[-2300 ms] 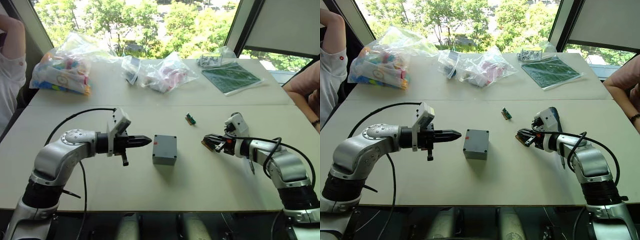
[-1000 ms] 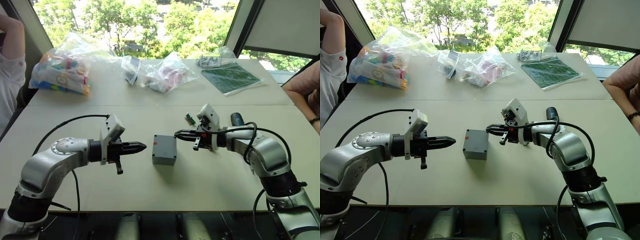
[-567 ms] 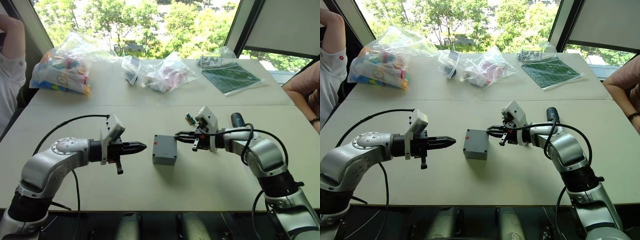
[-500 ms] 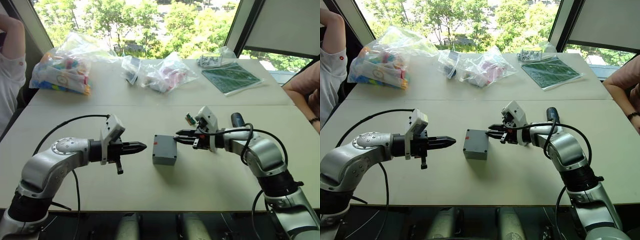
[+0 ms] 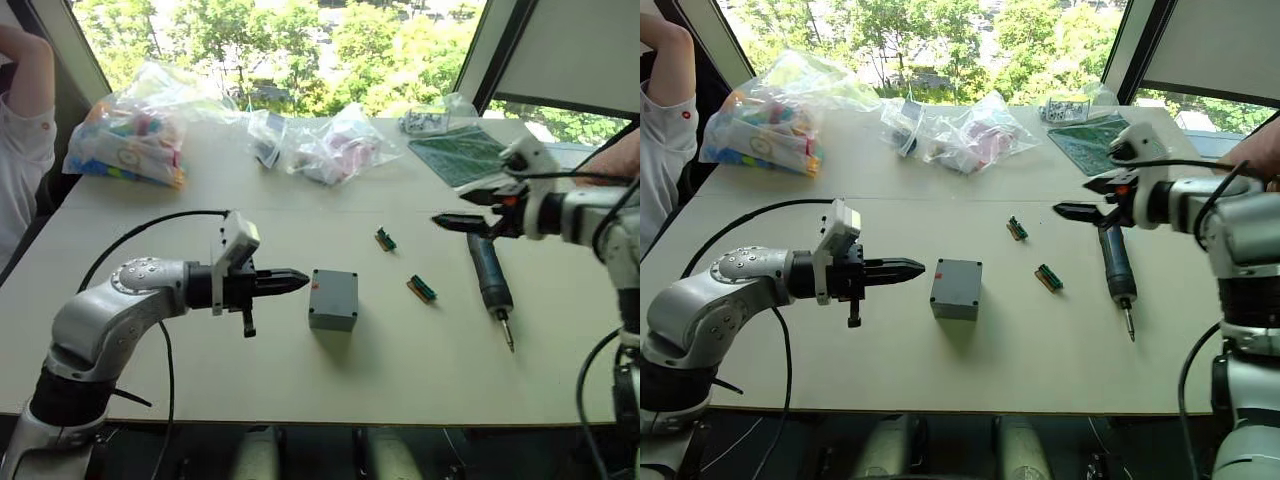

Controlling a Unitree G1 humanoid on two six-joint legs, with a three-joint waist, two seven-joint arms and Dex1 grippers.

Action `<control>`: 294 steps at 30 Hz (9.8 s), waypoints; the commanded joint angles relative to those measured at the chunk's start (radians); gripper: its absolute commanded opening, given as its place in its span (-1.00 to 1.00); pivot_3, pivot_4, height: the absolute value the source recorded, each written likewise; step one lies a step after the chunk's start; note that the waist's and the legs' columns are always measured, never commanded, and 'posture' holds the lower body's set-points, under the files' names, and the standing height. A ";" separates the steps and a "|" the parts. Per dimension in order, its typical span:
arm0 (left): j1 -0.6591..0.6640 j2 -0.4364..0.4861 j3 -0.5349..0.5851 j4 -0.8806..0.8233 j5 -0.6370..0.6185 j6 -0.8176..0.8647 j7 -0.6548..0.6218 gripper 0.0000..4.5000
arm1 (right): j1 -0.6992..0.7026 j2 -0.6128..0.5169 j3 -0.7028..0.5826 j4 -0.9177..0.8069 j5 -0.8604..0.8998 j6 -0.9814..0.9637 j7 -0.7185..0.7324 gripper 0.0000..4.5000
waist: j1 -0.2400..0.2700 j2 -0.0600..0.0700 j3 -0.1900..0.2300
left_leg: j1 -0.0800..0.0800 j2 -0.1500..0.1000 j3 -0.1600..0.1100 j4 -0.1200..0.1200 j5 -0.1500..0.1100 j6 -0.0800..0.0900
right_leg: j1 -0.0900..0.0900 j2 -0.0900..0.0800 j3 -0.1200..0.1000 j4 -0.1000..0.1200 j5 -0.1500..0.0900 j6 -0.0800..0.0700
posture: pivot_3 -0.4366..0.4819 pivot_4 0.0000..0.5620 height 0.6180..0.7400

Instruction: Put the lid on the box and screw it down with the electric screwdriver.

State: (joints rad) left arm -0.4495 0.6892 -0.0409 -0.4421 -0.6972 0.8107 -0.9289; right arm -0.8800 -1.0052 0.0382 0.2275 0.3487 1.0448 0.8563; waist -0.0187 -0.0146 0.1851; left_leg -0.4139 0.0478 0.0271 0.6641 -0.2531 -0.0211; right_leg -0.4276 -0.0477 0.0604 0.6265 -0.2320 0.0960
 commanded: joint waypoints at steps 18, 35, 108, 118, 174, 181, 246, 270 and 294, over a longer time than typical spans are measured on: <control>0.045 -0.059 -0.098 -0.128 0.116 -0.104 0.076 -1.00 | -0.167 0.012 0.466 0.276 -0.159 0.297 0.221 0.97 | -0.026 0.000 0.002 | 0.001 0.000 0.000 -0.001 0.000 0.000 | -0.003 0.003 0.004 0.004 0.000 0.001 | -0.05 -0.47 1.00; 0.105 -0.072 -0.078 -0.159 0.086 -0.077 0.148 -1.00 | -0.222 0.175 0.573 0.613 -0.349 0.073 0.335 -0.13 | -0.028 -0.008 -0.003 | 0.005 0.001 0.000 -0.001 0.000 0.000 | 0.001 0.003 0.004 0.004 0.000 0.001 | -0.05 -0.47 1.00; 0.022 -0.078 -0.215 0.155 0.272 -0.111 0.043 -1.00 | 0.358 0.659 -0.233 -0.501 0.460 -0.275 -0.309 -0.17 | -0.023 0.003 0.004 | -0.004 0.001 -0.004 -0.003 0.005 -0.007 | -0.006 0.003 0.000 0.005 0.004 0.006 | -0.05 -0.47 1.00; 0.023 -0.080 -0.212 0.146 0.269 -0.102 0.049 -1.00 | 0.369 0.663 -0.206 -0.488 0.426 -0.299 -0.305 -0.17 | -0.024 0.003 0.004 | -0.004 0.001 -0.004 -0.003 0.005 -0.007 | -0.006 0.003 0.000 0.005 0.004 0.006 | -0.05 -0.47 1.00; 0.006 -0.106 -0.216 0.148 0.287 -0.079 0.056 -1.00 | 0.312 0.738 -0.277 -0.430 0.513 -0.286 -0.373 -0.17 | -0.024 0.003 0.004 | -0.004 0.001 -0.004 -0.003 0.005 -0.007 | -0.005 0.003 0.000 0.005 0.004 0.006 | -0.05 -0.47 1.00; 0.021 -0.107 -0.221 0.123 0.284 -0.075 0.063 -1.00 | 0.350 0.708 -0.236 -0.438 0.472 -0.302 -0.340 -0.17 | -0.024 0.003 0.004 | -0.004 0.001 -0.004 -0.003 0.005 -0.007 | -0.005 0.003 0.000 0.005 0.004 0.006 | -0.05 -0.47 1.00; 0.059 -0.117 -0.230 0.155 0.315 -0.097 0.066 -1.00 | 0.599 0.566 0.078 -0.479 0.056 -0.555 -0.246 -0.17 | -0.025 -0.012 -0.035 | 0.024 0.001 -0.004 -0.018 0.004 -0.007 | 0.016 0.002 -0.001 -0.002 -0.004 -0.003 | -0.05 -0.47 1.00; 0.055 -0.122 -0.243 0.172 0.329 -0.105 0.068 -1.00 | 0.578 0.619 0.035 -0.472 0.111 -0.548 -0.241 -0.17 | -0.025 -0.011 -0.035 | 0.023 0.002 -0.006 -0.021 0.003 -0.007 | 0.016 -0.005 -0.003 -0.014 -0.003 -0.004 | -0.05 -0.47 1.00; 0.087 -0.150 -0.253 0.169 0.336 -0.119 0.087 -1.00 | 0.311 0.576 -0.198 -0.554 0.421 -0.326 -0.289 -0.17 | -0.021 -0.007 -0.029 | 0.019 -0.002 -0.003 -0.034 0.003 -0.007 | 0.017 -0.010 -0.007 -0.027 -0.002 -0.004 | -0.05 -0.47 1.00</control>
State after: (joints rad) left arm -0.3872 0.5350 -0.2673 -0.2986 -0.3812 0.6695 -0.8451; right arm -0.4545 -0.4054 -0.0492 -0.2768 0.6445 0.6644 0.5975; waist -0.0400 -0.0213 0.1561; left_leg -0.3966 0.0457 0.0238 0.6309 -0.2500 -0.0277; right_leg -0.4115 -0.0575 0.0532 0.5997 -0.2342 0.0913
